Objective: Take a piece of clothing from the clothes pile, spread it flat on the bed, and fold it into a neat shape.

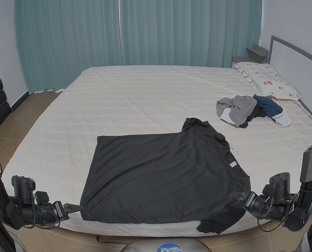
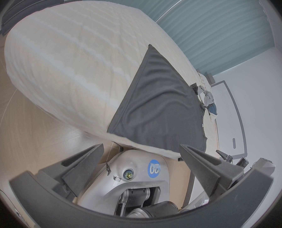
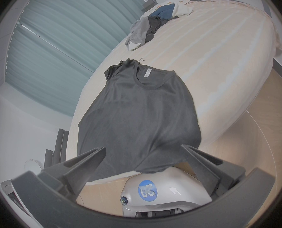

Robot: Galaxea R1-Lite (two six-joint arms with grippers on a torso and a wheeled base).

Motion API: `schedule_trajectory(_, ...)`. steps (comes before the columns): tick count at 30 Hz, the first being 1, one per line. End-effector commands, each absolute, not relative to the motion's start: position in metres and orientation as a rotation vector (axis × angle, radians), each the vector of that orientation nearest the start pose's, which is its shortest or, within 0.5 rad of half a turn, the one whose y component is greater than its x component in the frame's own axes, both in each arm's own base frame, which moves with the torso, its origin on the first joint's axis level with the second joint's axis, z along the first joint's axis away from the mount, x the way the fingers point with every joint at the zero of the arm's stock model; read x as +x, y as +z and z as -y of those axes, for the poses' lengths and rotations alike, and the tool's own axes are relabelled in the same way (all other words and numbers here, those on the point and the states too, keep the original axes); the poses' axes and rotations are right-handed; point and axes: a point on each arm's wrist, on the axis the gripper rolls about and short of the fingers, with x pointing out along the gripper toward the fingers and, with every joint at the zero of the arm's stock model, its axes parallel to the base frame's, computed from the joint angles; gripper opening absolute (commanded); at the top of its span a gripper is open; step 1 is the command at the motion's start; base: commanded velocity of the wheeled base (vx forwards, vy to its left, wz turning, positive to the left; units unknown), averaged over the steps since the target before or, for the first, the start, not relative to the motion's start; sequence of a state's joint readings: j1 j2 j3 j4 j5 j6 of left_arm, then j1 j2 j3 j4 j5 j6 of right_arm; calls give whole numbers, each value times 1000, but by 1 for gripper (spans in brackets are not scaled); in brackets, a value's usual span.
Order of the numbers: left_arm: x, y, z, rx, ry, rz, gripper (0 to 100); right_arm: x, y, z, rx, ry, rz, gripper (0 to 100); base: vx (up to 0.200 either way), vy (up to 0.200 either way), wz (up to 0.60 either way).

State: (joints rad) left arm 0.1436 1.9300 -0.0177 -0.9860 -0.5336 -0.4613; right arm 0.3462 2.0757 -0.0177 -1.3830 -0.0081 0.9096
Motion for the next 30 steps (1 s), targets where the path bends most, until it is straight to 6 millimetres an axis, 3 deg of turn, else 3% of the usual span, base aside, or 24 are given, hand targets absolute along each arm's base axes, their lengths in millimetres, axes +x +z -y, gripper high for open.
schedule_trajectory(1,173,6,-13,-746,-143,-995,100,194,8,-69,744,-11,-775,100,-200,0,0)
schedule_trajectory(7,184,5,-15,-734,-140,-967,100,194,9,-68,747,-12,-768,100,0,0,0)
schedule_trajectory(15,256,13,-25,-776,-33,-784,100,194,9,-67,749,-19,-767,100,0,0,0)
schedule_trajectory(19,277,-2,-11,-696,24,-780,100,194,8,-67,747,-17,-767,100,0,0,0)
schedule_trajectory(24,276,-32,8,-585,9,-852,100,195,8,-68,750,-14,-764,100,0,0,0)
schedule_trajectory(30,265,-59,10,-417,-66,-847,100,196,9,-68,754,-7,-752,100,0,0,0)
